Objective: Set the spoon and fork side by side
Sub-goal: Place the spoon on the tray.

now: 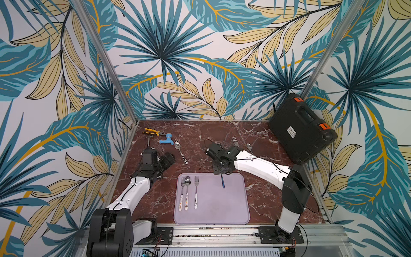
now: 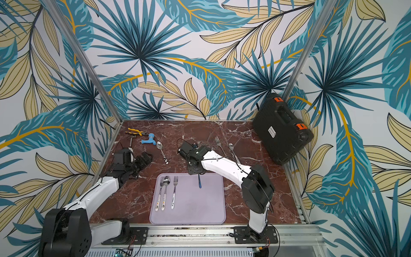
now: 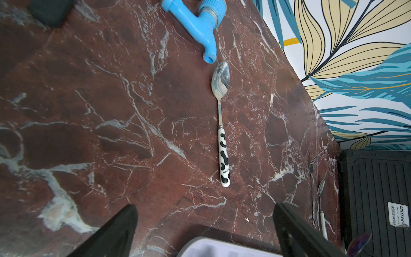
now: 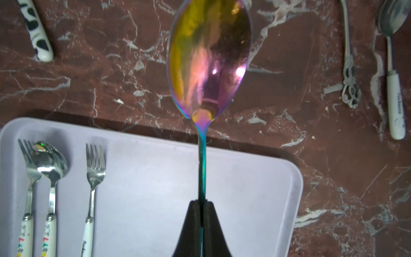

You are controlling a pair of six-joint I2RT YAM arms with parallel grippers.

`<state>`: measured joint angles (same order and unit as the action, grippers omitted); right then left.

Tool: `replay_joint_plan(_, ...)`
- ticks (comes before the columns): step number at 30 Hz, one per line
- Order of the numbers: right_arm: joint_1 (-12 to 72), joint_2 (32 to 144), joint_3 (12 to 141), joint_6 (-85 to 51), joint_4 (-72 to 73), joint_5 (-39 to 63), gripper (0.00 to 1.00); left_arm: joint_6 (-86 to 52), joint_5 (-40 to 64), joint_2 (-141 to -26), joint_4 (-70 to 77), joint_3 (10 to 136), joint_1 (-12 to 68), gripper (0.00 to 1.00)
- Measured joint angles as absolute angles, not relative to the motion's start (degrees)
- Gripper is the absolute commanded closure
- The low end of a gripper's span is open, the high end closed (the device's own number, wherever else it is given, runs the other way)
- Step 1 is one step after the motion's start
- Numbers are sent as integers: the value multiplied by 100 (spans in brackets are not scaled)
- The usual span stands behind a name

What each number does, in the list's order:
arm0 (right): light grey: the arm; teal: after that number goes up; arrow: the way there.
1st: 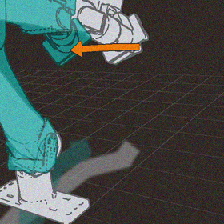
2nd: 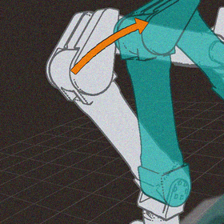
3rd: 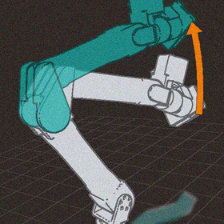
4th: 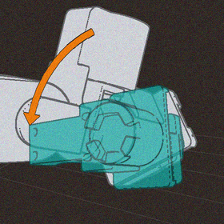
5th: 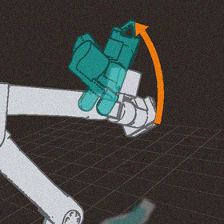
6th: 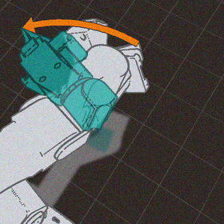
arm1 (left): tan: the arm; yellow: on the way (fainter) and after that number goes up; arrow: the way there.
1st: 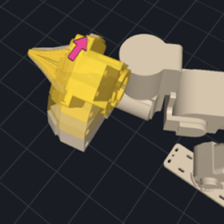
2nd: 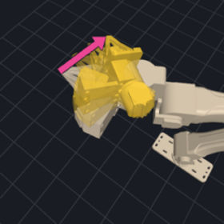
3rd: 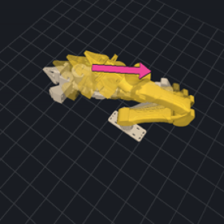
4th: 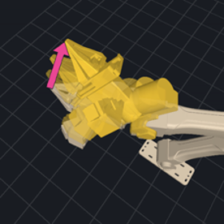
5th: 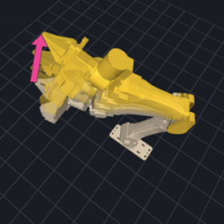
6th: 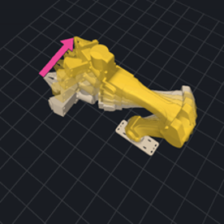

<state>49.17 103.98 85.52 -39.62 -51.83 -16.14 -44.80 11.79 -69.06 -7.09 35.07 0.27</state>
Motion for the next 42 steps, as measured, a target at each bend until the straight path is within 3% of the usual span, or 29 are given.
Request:
replay_joint_plan(17,6287,10836,8062,-5682,-4539,-1398,100,-4480,1181,-6906,-709,3507,27,0)
replay_joint_plan(23,6440,11408,8077,-6027,-4311,-1142,100,-4480,1181,-6901,-709,3507,27,0)
replay_joint_plan(42,6449,11605,8318,-6372,-3935,-845,100,-4482,1181,-6871,-711,3507,27,0)
